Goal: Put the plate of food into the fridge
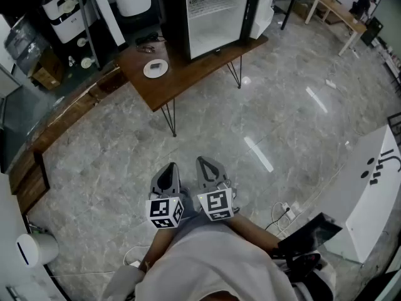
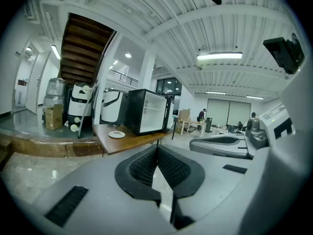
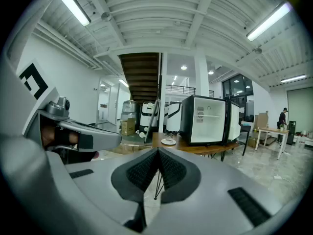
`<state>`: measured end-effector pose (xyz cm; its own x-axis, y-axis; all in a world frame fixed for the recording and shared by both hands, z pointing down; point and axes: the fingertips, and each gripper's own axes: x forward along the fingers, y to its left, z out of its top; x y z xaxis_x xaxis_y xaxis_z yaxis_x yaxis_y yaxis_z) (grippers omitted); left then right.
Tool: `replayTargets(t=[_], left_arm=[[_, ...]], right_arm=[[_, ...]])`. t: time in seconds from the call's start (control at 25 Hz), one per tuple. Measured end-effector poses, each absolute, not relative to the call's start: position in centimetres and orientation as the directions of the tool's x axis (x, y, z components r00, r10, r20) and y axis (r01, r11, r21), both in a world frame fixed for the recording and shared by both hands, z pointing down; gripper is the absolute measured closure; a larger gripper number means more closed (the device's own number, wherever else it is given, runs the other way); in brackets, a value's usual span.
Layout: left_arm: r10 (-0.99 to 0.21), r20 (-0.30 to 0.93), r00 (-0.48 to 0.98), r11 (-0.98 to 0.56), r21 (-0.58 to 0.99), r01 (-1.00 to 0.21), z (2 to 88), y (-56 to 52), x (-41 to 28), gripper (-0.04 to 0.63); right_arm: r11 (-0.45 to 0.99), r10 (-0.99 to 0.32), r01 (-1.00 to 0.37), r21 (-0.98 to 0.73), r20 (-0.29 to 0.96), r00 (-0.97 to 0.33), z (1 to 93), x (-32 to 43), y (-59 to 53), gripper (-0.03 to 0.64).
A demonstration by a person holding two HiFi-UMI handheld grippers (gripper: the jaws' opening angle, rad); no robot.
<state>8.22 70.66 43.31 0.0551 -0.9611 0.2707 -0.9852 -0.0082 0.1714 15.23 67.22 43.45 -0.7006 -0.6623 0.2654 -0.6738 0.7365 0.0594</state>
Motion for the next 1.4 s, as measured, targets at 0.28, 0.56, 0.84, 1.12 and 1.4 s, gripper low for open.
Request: replayTargets(t=[0.28, 0.56, 0.84, 1.12, 1.4], left_arm=[[-0.96, 0.275, 0.052, -0.004, 0.17, -0.985, 44.3, 71.4, 8.4, 0.577], [-0.958, 0.284, 0.042, 0.01, 0.181, -0.983, 44.4, 71.9, 7.9, 0.577], [-0.958, 0.287, 0.026, 0.031, 0.191, -0.981, 45.3, 71.7, 6.4, 0.577], [-0.953, 0.303, 0.013, 0.051, 0.201, -0.978, 46.2, 69.8, 3.5, 0.577], [-0.954, 0.299, 0.01, 0.055, 0.209, -0.976, 46.4, 65.4, 0.2, 0.577]], right_arm=[[0.737, -0.663, -0.674, 0.057, 0.255, -0.704, 43.9, 15.9, 67.1, 0.6], [0.751, -0.643, -0.66, 0.017, 0.245, -0.725, 43.5, 15.1, 67.6, 0.598], [0.764, -0.624, -0.645, 0.013, 0.269, -0.734, 45.0, 13.5, 67.1, 0.598], [0.781, -0.601, -0.624, 0.013, 0.285, -0.747, 46.0, 10.3, 65.1, 0.598], [0.792, -0.589, -0.61, 0.026, 0.298, -0.751, 46.5, 6.8, 61.1, 0.598]])
